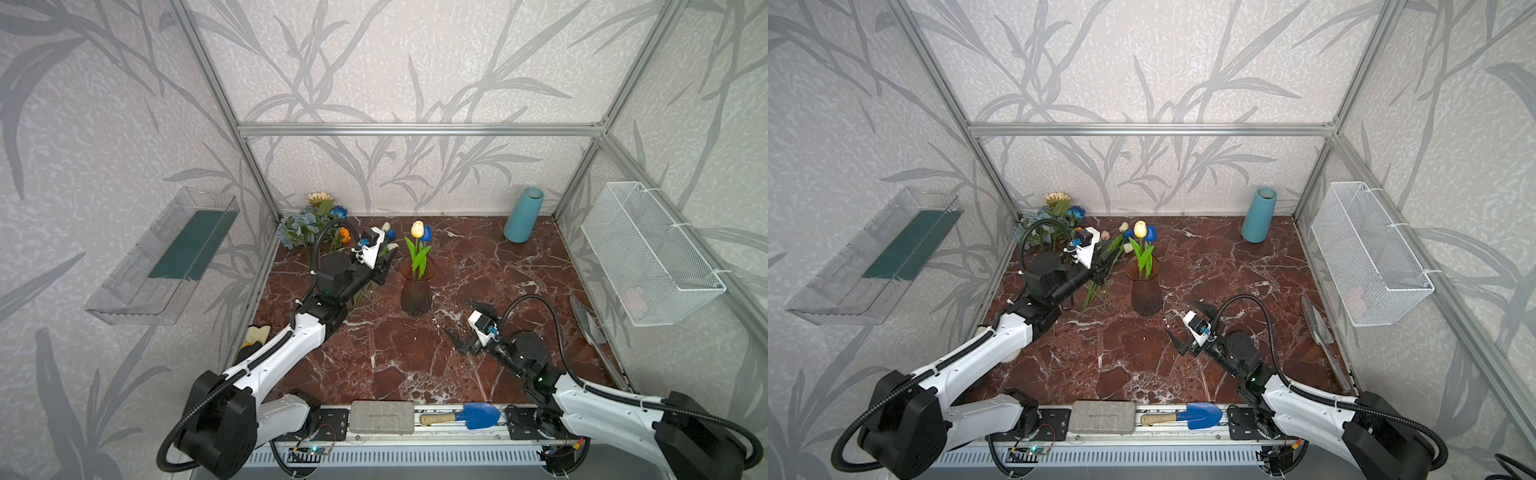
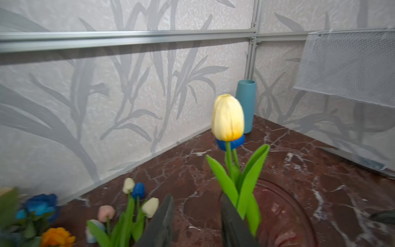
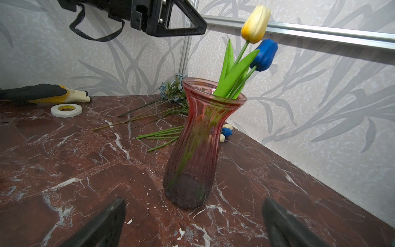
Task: Arrange the flowers into the vase
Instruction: 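Lower the yellow tulip into the pink vase and open the left gripper, then return the left gripper to the tulip pile and lower it onto the stems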
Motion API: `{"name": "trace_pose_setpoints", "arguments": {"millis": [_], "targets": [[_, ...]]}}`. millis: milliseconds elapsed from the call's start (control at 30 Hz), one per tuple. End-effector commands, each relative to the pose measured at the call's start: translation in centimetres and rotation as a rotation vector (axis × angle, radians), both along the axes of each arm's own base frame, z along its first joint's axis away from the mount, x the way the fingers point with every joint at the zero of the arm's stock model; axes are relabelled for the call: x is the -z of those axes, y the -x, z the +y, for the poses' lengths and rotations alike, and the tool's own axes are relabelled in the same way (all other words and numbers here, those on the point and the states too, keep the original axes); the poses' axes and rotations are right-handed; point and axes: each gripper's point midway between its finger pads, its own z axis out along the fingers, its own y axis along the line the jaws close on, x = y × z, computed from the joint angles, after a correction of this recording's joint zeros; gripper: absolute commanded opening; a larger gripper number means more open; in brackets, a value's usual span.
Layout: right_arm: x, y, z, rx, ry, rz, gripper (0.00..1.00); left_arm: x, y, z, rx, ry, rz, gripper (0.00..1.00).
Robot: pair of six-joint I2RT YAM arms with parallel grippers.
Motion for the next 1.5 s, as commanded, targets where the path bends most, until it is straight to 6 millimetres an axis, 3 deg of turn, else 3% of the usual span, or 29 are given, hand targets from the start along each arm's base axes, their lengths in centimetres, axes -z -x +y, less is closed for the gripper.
{"name": "trace_pose_setpoints", "arguments": {"millis": [0,67,133,367,500,567,933,1233,1467], "targets": [[-2.1,0.0,-0.2,0.011,-0.053,-0.05,1.0,2.8,-3.5,6.5,-0.294,0.013,0.158,0.43],[-2.2,0.2,0.1,-0.007,-0.054,-0.049,1.0,5.2,-5.2,10.2,-0.435,0.087,0.3,0.43],[-2.1,0.0,0.0,0.001,-0.05,-0.04,1.0,7.9,-5.9,11.8,-0.512,0.081,0.411,0.44],[-1.9,-0.6,-0.4,0.044,-0.05,-0.036,1.0,18.0,-7.5,13.1,-0.604,-0.189,0.838,0.49],[-1.7,-0.4,0.1,0.015,-0.039,-0.044,1.0,21.4,-8.4,12.9,-0.58,-0.307,0.992,0.48],[-1.6,-0.4,0.3,0.009,-0.034,-0.036,1.0,22.5,-9.0,12.6,-0.562,-0.331,1.029,0.37],[-1.5,-0.6,0.5,0.01,-0.02,-0.042,0.99,25.7,-11.7,11.5,-0.493,-0.369,1.112,0.37],[-1.2,-0.9,0.5,0.022,-0.004,-0.041,0.99,24.0,-12.2,10.4,-0.454,-0.316,1.102,0.39],[-1.0,-1.1,0.8,0.017,0.002,-0.041,0.99,24.9,-12.0,9.8,-0.414,-0.32,1.138,0.41]]}}
